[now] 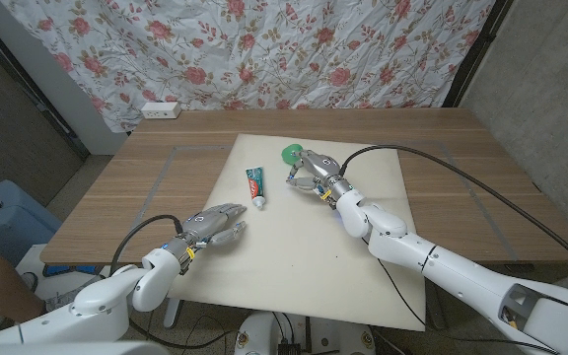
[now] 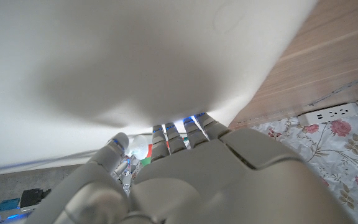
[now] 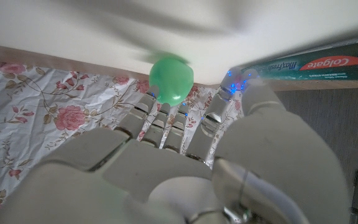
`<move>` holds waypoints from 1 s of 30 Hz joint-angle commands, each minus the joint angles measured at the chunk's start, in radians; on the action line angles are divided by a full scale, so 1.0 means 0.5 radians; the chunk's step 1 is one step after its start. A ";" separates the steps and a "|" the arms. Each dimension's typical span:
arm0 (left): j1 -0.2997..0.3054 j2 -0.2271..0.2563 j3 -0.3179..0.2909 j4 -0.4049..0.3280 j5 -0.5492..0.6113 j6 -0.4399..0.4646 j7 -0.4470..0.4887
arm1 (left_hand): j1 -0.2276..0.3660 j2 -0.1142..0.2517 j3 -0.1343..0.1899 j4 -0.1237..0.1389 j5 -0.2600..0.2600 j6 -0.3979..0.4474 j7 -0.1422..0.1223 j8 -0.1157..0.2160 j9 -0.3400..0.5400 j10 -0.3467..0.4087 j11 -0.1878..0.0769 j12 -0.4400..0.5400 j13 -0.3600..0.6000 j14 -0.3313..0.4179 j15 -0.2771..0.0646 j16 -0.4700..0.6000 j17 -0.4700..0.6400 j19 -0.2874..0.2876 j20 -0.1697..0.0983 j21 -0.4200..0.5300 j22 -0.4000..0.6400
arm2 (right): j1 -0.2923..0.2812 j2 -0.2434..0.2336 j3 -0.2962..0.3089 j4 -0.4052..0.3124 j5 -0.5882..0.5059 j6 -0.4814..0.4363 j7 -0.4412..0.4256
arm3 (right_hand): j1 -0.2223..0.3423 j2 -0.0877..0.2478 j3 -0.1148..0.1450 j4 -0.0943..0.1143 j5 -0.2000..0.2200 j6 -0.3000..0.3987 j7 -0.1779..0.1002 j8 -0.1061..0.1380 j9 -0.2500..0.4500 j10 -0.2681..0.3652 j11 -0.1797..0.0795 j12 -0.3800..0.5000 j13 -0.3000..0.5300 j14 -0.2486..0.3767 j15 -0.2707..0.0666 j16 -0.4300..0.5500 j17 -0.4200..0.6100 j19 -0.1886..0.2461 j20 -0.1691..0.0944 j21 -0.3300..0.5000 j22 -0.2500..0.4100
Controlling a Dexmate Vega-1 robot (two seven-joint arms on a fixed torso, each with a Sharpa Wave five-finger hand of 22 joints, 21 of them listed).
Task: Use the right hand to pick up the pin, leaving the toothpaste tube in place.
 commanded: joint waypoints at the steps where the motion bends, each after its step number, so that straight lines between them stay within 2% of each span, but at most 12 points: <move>1: -0.026 0.000 0.005 0.017 -0.023 -0.013 -0.009 | 0.025 0.181 0.009 -0.010 0.007 0.024 -0.005 0.012 0.011 0.027 0.003 0.011 0.005 0.021 -0.154 -0.001 0.003 0.016 -0.243 0.013 0.003 | 0.017 0.016 -0.019 0.095 0.035 0.039 -0.061 | 0.026 0.014 0.000 -0.012 -0.006 0.014 -0.017 -0.007 0.008 0.006 0.000 -0.005 0.005 0.008 -0.002 0.002 0.008 0.021 0.004 -0.001 0.008; 15: -0.035 0.034 -0.005 0.035 -0.058 -0.053 -0.021 | 0.030 0.180 0.018 -0.019 0.006 0.047 -0.007 0.014 0.012 0.037 0.010 0.012 0.005 0.024 -0.153 -0.002 0.003 0.016 -0.243 0.013 0.003 | 0.006 0.050 -0.050 0.193 0.027 0.049 -0.187 | 0.031 0.007 -0.003 -0.013 -0.004 0.007 -0.017 -0.013 0.006 0.008 -0.003 -0.005 0.006 0.011 -0.006 0.003 0.009 0.023 0.003 -0.001 0.008; 30: -0.028 0.034 -0.001 0.036 -0.075 -0.051 -0.021 | 0.031 0.179 0.026 -0.025 0.004 0.052 -0.007 0.010 0.013 0.041 0.004 0.010 0.005 0.029 -0.153 -0.002 0.004 0.019 -0.242 0.013 0.003 | 0.003 0.055 -0.072 0.239 0.050 0.066 -0.221 | 0.033 0.004 -0.005 -0.011 -0.004 0.009 -0.017 -0.014 0.006 0.008 -0.007 -0.006 0.007 0.012 -0.006 0.004 0.011 0.021 0.001 -0.003 0.008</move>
